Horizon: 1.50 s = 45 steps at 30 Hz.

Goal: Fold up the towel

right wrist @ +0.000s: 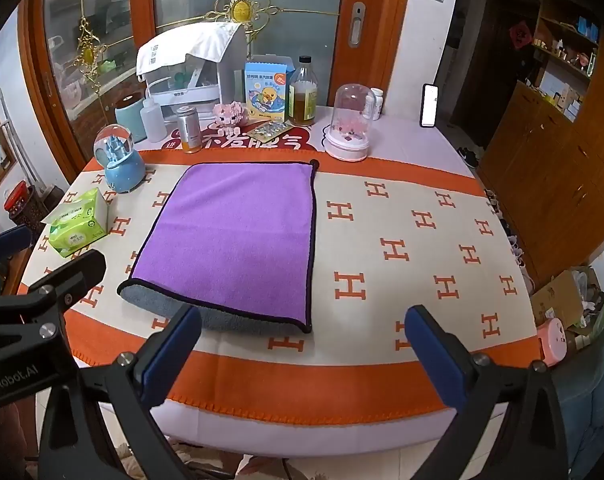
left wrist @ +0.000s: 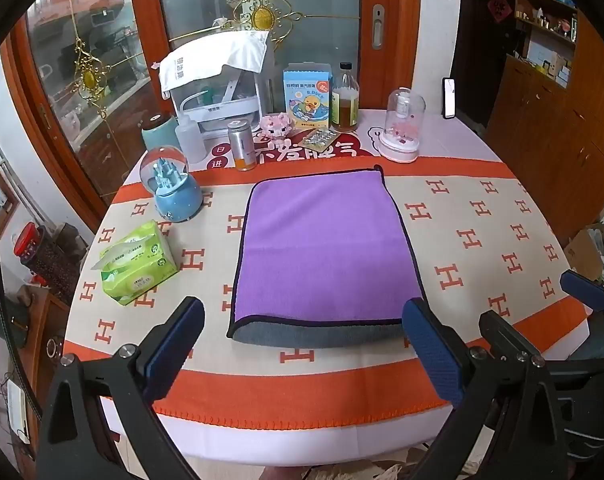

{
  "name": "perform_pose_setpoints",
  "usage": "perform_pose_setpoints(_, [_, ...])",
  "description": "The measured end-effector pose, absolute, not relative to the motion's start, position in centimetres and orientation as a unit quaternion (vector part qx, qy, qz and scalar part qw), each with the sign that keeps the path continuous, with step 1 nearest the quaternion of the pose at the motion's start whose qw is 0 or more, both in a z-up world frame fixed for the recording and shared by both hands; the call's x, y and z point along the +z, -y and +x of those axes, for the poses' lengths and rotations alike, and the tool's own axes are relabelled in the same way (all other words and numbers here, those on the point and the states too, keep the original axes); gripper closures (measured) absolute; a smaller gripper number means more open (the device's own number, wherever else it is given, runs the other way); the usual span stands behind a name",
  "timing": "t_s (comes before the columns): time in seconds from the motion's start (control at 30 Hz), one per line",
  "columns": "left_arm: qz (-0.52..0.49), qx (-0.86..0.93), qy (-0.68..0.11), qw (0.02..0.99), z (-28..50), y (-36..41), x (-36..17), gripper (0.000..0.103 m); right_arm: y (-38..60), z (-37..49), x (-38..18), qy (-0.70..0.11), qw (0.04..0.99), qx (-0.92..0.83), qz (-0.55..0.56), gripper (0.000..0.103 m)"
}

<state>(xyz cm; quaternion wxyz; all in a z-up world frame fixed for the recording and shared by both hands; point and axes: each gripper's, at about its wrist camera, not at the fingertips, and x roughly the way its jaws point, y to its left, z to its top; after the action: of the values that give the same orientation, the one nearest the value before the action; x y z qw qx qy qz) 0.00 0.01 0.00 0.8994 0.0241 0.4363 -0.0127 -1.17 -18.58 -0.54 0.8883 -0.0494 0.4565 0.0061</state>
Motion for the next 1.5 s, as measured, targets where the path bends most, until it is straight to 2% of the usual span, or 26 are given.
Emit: perform_pose_setpoints(1.5, [0.025, -0.023, -0.424, 0.905, 0.5, 0.7, 0.9, 0.004, 19.1, -0.7, -0.2, -0.449, 0.892, 0.014, -0.038, 0.001])
